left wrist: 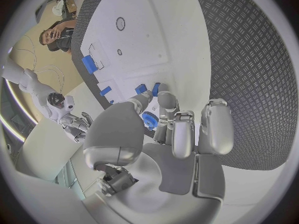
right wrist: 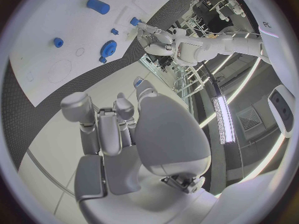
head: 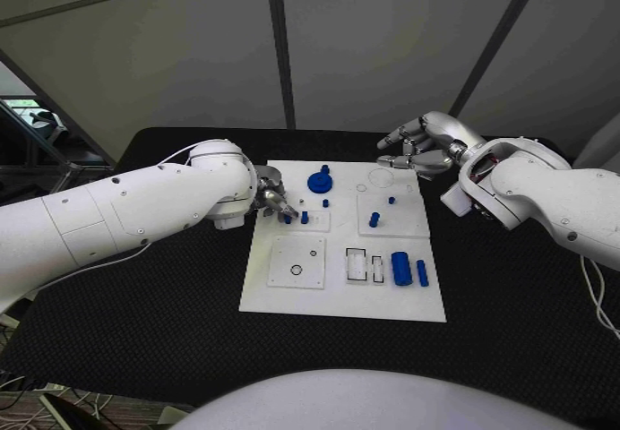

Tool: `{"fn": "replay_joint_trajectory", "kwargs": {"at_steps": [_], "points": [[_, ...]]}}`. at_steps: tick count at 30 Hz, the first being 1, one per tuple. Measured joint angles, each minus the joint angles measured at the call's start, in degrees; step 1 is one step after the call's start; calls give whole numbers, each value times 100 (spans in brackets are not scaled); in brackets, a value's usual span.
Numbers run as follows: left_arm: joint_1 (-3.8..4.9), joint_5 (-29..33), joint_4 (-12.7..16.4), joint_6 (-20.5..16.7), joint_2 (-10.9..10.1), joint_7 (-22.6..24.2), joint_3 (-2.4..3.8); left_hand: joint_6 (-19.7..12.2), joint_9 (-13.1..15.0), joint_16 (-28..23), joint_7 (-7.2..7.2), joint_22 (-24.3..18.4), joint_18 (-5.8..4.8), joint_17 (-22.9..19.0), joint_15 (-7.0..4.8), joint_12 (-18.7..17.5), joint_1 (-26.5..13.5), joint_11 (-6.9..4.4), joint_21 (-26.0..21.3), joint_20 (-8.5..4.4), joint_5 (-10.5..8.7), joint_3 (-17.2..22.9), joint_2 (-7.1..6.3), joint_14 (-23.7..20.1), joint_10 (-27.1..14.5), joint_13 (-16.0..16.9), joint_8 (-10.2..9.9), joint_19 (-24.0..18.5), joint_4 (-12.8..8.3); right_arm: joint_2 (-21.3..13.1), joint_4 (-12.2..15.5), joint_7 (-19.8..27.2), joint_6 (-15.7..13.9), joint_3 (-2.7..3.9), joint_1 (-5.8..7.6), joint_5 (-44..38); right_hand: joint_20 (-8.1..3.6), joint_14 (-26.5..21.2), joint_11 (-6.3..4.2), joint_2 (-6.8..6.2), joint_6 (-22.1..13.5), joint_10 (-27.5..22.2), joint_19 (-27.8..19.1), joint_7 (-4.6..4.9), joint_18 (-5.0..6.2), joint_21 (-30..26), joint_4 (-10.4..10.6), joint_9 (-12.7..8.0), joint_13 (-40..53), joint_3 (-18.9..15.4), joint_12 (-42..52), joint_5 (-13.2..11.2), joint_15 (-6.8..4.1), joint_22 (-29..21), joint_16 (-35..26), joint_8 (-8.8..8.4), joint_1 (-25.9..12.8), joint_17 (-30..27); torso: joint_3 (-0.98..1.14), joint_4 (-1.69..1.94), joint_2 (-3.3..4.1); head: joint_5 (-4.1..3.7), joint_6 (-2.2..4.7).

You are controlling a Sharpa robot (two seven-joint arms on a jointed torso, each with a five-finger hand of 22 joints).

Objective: Assemble the parts on the task board

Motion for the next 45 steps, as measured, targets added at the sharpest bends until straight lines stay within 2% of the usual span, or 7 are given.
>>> {"fn": "replay_joint_trajectory", "kwargs": {"at_steps": [21,31,34,37,40,41,45], "points": [[-10,21,9,-176,-95,-17,-2,62,-73,23,19,0,0,0,0,0,-180,22,0,21,-1,-1148,106,0,20,58,-68,21,693,-6,0,1,1,0,0,0,0,0,0,0,0,0,0,0,0,0,17,1,1,17,0,0,0,-11,0,0,0,0,-4,4,-1,-19,30],[-15,257,69,-792,-223,172,74,-134,-131,3,131,0,2,0,0,-563,-119,122,-496,53,22,-1646,214,0,-505,-752,-197,-202,934,-10,-11,1,1,0,-2,0,0,0,0,0,0,0,0,0,0,0,17,1,1,17,0,0,0,-10,0,0,0,0,-4,7,-4,-31,40],[-15,352,69,-976,-247,264,88,-474,-195,-655,271,-352,454,0,114,-792,-47,262,-1284,132,61,-1810,281,-9,-901,-942,-344,-688,937,-13,-13,1,1,0,-2,0,0,0,0,0,0,0,0,0,0,0,17,1,1,17,0,0,0,-11,0,0,0,0,-4,7,-4,-35,41],[-15,494,61,-1229,-259,458,93,-946,-332,-1689,520,-1179,446,-619,321,-1049,234,497,-2543,286,66,-1970,275,-454,-1442,-1086,-583,-1476,914,-16,-16,2,1,0,-2,0,0,0,0,0,0,0,0,0,0,0,17,1,2,17,0,0,0,-11,0,0,0,0,-2,7,-4,-42,50],[-15,622,47,-1513,-247,807,97,-1354,-519,-3503,758,-1959,453,-2367,569,-1421,865,758,-3800,477,66,-1987,238,-1843,-2171,-1305,-841,-2368,721,-19,-20,2,1,0,-2,0,0,0,0,0,0,0,0,0,0,0,17,1,-1,17,0,0,0,-13,0,0,0,0,-1,8,-4,-49,67],[-15,650,36,-1600,-232,942,97,-1466,-612,-3952,851,-2168,762,-2752,668,-1594,1249,851,-4136,565,66,-1941,225,-2244,-2462,-1437,-941,-2610,567,-19,-22,2,1,0,-2,0,0,0,0,0,0,0,0,0,0,0,17,1,-5,17,0,0,0,-16,0,0,0,0,0,8,-3,-52,79],[-22,661,-14,-2034,-88,1735,78,-1537,-884,-4389,921,-2544,798,-3259,765,-1979,2141,942,-4640,689,66,-1737,167,-2552,-2745,-1831,-1202,-2795,176,-18,-32,2,-1,0,-2,0,0,0,0,0,0,0,0,0,0,0,17,2,-16,17,-22,0,0,-23,0,0,0,0,3,8,1,-80,122]]}}
